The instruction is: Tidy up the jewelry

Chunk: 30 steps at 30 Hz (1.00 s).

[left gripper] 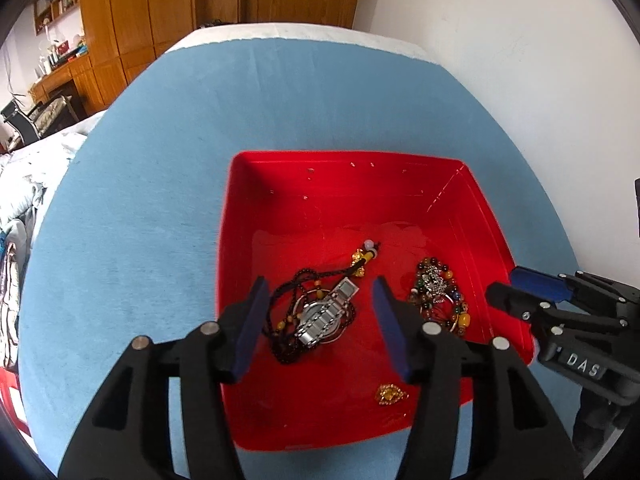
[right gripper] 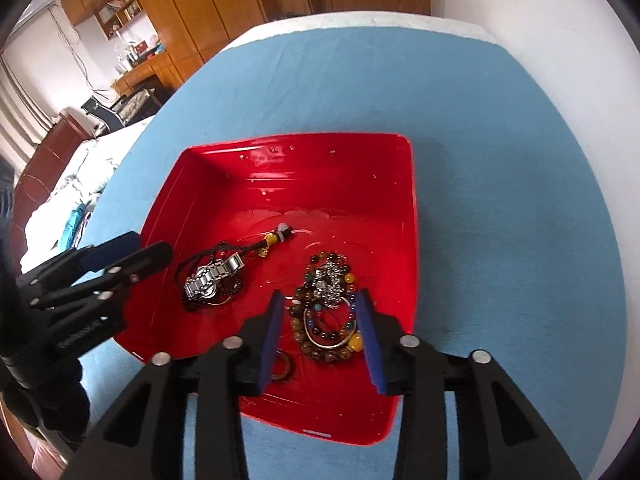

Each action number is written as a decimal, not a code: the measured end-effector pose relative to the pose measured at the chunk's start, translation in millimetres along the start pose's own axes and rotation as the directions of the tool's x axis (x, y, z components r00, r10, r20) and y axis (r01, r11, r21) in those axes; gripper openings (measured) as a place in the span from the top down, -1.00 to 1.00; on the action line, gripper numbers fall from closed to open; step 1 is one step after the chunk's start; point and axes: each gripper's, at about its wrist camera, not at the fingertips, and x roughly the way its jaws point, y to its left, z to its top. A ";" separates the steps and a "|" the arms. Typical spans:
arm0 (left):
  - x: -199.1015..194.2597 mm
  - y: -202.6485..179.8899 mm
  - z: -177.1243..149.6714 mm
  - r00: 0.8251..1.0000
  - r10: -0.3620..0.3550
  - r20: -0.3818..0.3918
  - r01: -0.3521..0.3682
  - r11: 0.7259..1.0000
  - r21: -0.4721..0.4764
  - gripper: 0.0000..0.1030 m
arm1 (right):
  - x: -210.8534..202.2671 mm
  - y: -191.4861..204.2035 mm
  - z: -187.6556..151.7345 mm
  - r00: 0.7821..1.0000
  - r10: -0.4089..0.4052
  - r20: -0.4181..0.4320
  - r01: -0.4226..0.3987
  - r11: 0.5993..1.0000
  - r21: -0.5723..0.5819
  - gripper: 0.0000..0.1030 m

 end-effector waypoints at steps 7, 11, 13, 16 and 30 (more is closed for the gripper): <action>-15.7 7.6 -10.4 0.999 0.035 0.012 -0.034 0.999 -0.014 -0.41 | -19.7 -0.2 -8.3 0.999 -0.032 0.042 0.033 0.999 -0.017 -0.20; -25.8 10.0 -18.2 0.998 0.050 0.025 -0.049 0.999 -0.019 -0.63 | -27.9 3.0 -13.6 0.998 -0.033 0.062 0.035 0.999 -0.026 -0.33; -32.1 11.1 -21.6 0.998 0.057 0.034 -0.056 0.998 -0.026 -0.68 | -33.8 6.4 -16.9 0.996 -0.037 0.080 0.040 0.999 -0.034 -0.45; -42.4 11.6 -26.5 0.997 0.065 0.048 -0.064 0.997 -0.031 -0.76 | -41.3 11.1 -21.8 0.994 -0.038 0.105 0.043 0.998 -0.046 -0.62; -72.8 10.0 -35.5 0.988 0.102 0.119 -0.099 0.995 -0.031 -0.83 | -60.6 25.9 -31.7 0.989 -0.053 0.140 0.064 0.995 -0.073 -0.91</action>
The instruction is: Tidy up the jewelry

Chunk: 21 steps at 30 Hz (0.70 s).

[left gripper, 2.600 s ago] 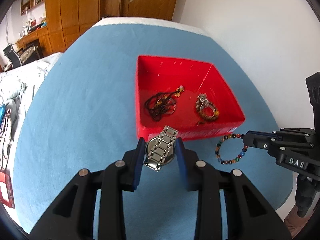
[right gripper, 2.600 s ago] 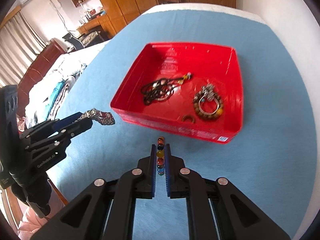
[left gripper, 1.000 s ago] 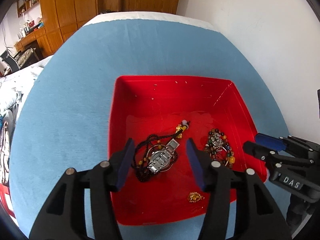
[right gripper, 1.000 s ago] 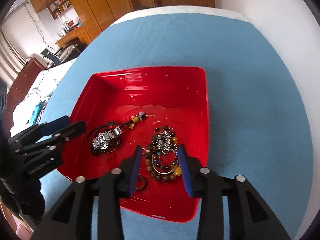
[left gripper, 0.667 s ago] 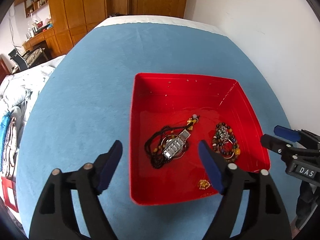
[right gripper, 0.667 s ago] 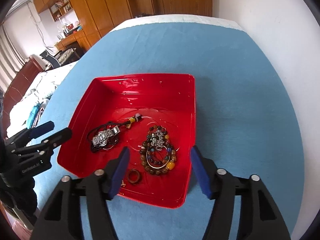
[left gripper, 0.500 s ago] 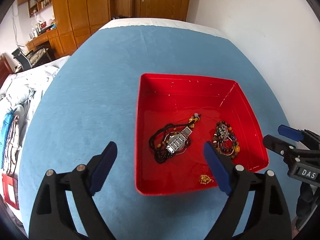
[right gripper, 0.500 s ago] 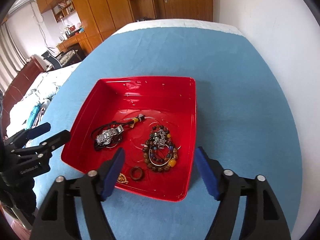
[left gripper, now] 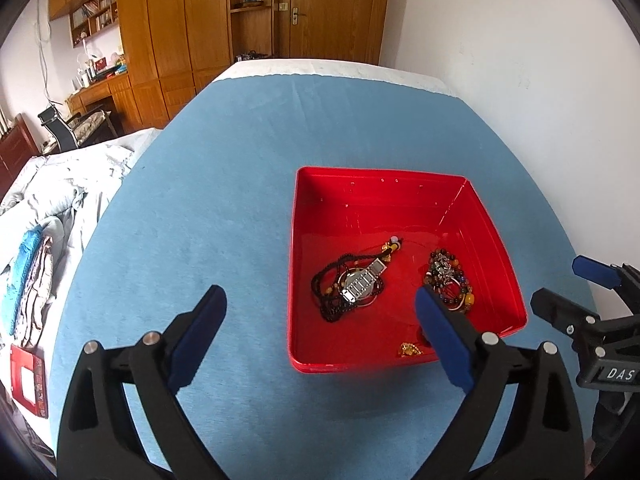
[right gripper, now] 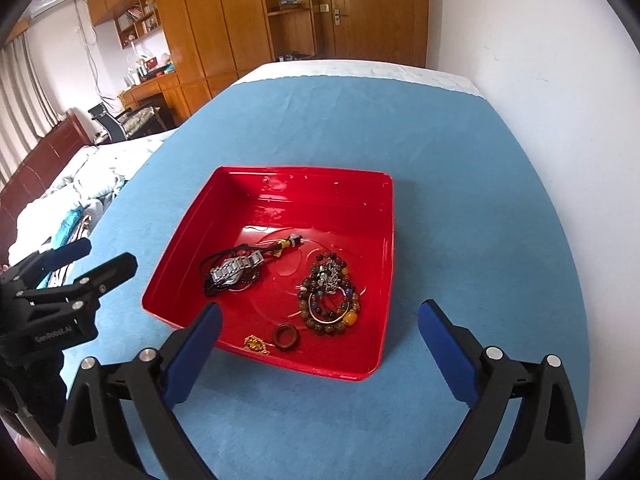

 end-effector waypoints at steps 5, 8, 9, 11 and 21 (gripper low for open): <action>-3.6 0.9 0.5 1.000 0.012 0.003 -0.012 1.000 0.000 -0.83 | 0.5 1.1 -3.7 1.000 0.019 -0.012 -0.019 1.000 0.005 -0.91; -4.5 2.0 1.2 1.000 0.017 0.007 -0.017 1.000 -0.003 -0.83 | 1.5 0.9 -3.8 1.000 0.020 -0.014 -0.020 1.000 0.010 -0.91; -5.3 2.4 1.1 1.000 0.018 0.008 -0.018 1.000 -0.004 -0.83 | 2.6 1.0 -3.9 1.000 0.024 -0.016 -0.024 1.000 0.011 -0.91; -6.0 2.6 1.0 1.000 0.020 0.010 -0.020 1.000 -0.006 -0.83 | 2.9 0.9 -4.8 1.000 0.026 -0.017 -0.026 1.000 0.011 -0.91; -5.9 0.0 -1.0 1.000 0.024 0.010 -0.024 1.000 -0.002 -0.83 | 6.3 1.3 -7.7 0.999 0.027 -0.027 -0.026 1.000 0.016 -0.91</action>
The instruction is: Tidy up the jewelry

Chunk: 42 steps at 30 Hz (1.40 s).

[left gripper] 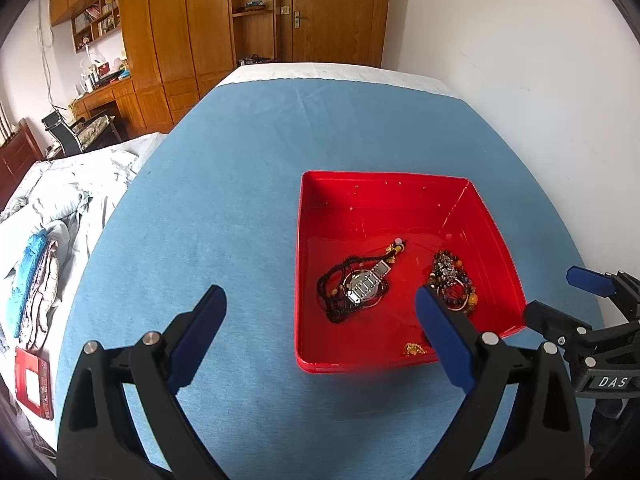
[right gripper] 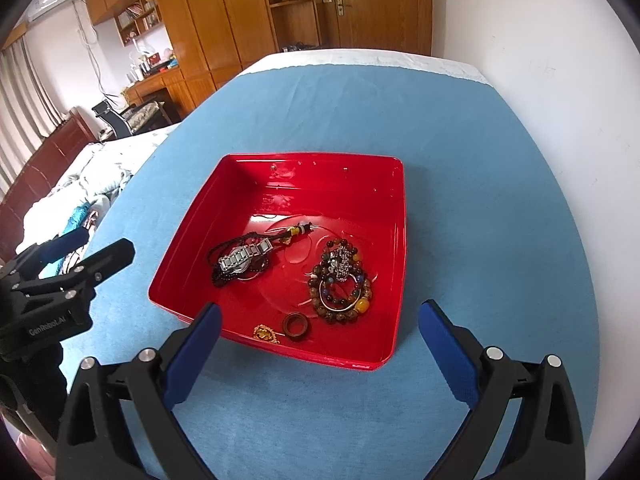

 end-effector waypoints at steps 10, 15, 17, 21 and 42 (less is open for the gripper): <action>4.1 0.5 0.8 1.000 0.007 -0.005 -0.007 1.000 -0.007 -0.83 | -1.7 -2.6 -0.5 1.000 -0.002 0.006 0.002 1.000 0.007 -0.91; 6.1 -0.3 -0.4 1.000 0.008 -0.011 -0.008 1.000 -0.012 -0.83 | -2.0 -5.0 0.6 1.000 -0.001 0.007 0.000 1.000 0.010 -0.91; 6.7 -0.7 -0.3 1.000 0.013 -0.008 -0.013 1.000 -0.012 -0.83 | -2.0 -5.6 0.9 1.000 0.000 0.009 0.000 1.000 0.010 -0.91; 7.2 -1.3 -1.0 1.000 0.014 -0.010 -0.014 1.000 -0.012 -0.83 | -2.4 -6.0 1.5 1.000 0.004 0.011 -0.004 1.000 0.010 -0.91; 10.6 -5.1 -2.7 1.000 0.012 -0.018 -0.012 1.000 -0.011 -0.83 | -2.4 -4.6 2.3 1.000 0.008 0.009 -0.008 1.000 0.013 -0.91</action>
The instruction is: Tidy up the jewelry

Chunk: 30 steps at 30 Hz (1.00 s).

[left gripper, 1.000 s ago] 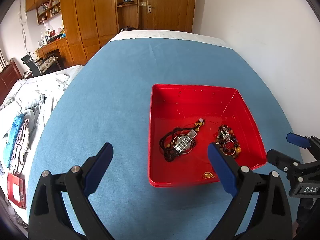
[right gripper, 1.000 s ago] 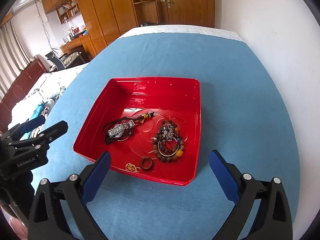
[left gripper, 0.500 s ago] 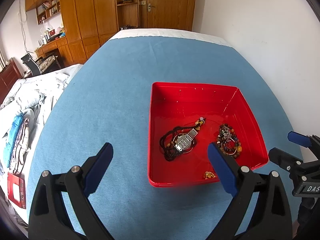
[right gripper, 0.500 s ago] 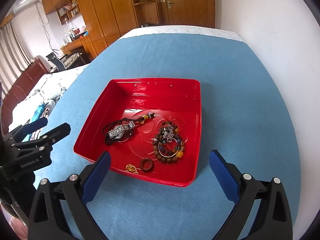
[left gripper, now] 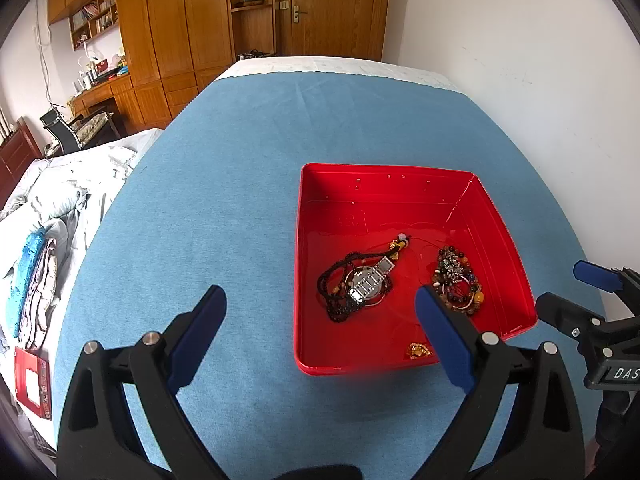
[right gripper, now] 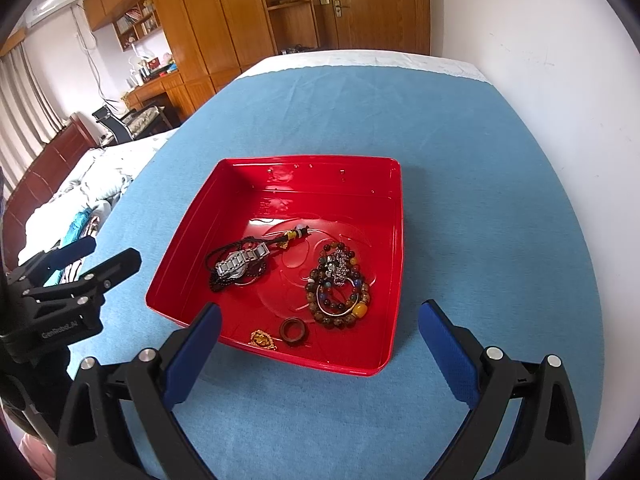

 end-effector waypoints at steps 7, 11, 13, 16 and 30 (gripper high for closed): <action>2.3 0.1 0.8 1.000 -0.004 -0.010 0.004 1.000 -0.002 -0.83 | 0.6 -0.4 0.4 1.000 0.001 0.000 -0.001 1.000 0.000 -0.91; 3.0 -0.3 0.9 1.000 -0.004 -0.011 0.004 1.000 -0.001 -0.83 | 1.1 -0.1 0.4 1.000 0.001 -0.002 -0.001 1.000 0.000 -0.91; 3.0 -0.5 0.9 1.000 -0.004 -0.012 0.004 1.000 -0.002 -0.83 | 1.4 0.0 0.4 1.000 0.002 -0.003 -0.002 1.000 0.001 -0.91; 3.7 -0.1 1.1 1.000 -0.007 -0.016 0.007 1.000 -0.004 -0.83 | 2.9 -0.4 0.5 1.000 0.004 -0.004 -0.004 1.000 0.002 -0.91; 7.3 1.3 1.2 1.000 -0.004 -0.019 0.004 1.000 -0.008 -0.83 | 6.6 -0.5 0.4 1.000 0.007 -0.010 -0.007 1.000 0.005 -0.91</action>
